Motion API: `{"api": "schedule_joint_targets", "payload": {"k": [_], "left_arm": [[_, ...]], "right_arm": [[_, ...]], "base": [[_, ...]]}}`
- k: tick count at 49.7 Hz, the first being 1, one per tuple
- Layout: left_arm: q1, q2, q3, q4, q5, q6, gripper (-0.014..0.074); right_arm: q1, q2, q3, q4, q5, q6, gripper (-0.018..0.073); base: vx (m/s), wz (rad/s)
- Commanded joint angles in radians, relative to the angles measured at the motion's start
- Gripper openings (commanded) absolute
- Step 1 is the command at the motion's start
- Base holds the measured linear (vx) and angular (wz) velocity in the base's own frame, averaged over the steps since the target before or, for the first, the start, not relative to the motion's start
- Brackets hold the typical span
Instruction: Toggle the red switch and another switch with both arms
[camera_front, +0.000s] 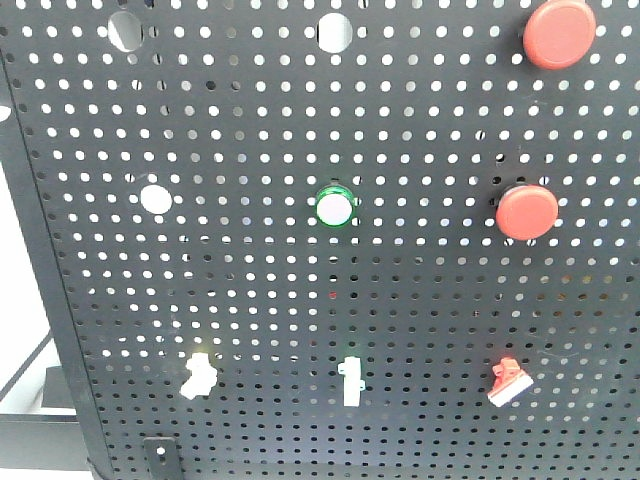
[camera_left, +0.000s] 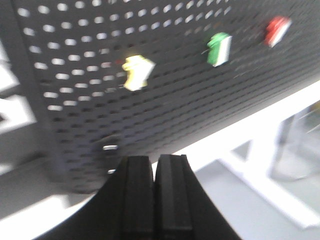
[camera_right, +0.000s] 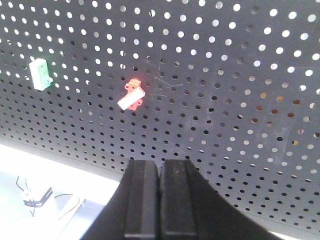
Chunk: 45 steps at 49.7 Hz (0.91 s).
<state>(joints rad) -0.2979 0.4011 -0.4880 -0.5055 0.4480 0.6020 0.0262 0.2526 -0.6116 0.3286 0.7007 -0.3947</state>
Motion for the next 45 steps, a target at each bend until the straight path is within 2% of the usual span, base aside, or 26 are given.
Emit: {"api": "schedule_joint_targets", "payload": {"k": [1, 3, 7, 9, 13, 15, 23, 24, 26, 31, 45], "left_arm": [[0.007, -0.001, 0.017, 0.169, -0.184, -0.115, -0.0006], [0.019, -0.018, 0.057, 0.285, -0.266, -0.196, -0.0006], [0.047, -0.075, 0.162, 0.449, -0.390, -0.373, -0.0006], [0.060, -0.107, 0.213, 0.524, -0.448, -0.437, -0.0006], [0.089, -0.193, 0.336, 0.595, -0.531, -0.541, -0.0006], [0.108, -0.250, 0.410, 0.583, -0.553, -0.555, -0.0006], [0.160, -0.393, 0.539, 0.458, -0.536, -0.550, -0.0006], [0.164, -0.408, 0.535, 0.458, -0.488, -0.550, -0.0006], [0.171, -0.433, 0.534, 0.462, -0.465, -0.543, -0.0006], [0.179, -0.430, 0.534, 0.466, -0.472, -0.513, -0.0006], [0.179, -0.430, 0.534, 0.458, -0.480, -0.511, -0.0006]], "right_arm": [[-0.007, 0.014, -0.027, 0.012, -0.076, -0.002, -0.0006], [-0.007, 0.014, -0.027, 0.012, -0.076, -0.002, -0.0006], [-0.007, 0.014, -0.027, 0.012, -0.076, -0.002, -0.0006], [-0.007, 0.014, -0.027, 0.012, -0.076, -0.002, -0.0006], [-0.007, 0.014, -0.027, 0.012, -0.076, -0.002, -0.0006], [-0.007, 0.014, -0.027, 0.012, -0.076, -0.002, -0.0006], [-0.007, 0.014, -0.027, 0.012, -0.076, -0.002, -0.0006], [-0.007, 0.014, -0.027, 0.012, -0.076, -0.002, -0.0006], [-0.007, 0.014, -0.027, 0.012, -0.076, -0.002, -0.0006], [-0.007, 0.015, -0.027, 0.012, -0.074, -0.002, -0.0006], [-0.007, 0.015, -0.027, 0.012, -0.065, -0.005, -0.0006]], "base": [[0.00, 0.00], [0.00, 0.00], [0.00, 0.00], [0.00, 0.00], [0.00, 0.00], [0.00, 0.00], [0.00, 0.00], [0.00, 0.00], [0.00, 0.00], [0.00, 0.00], [0.00, 0.00]]}}
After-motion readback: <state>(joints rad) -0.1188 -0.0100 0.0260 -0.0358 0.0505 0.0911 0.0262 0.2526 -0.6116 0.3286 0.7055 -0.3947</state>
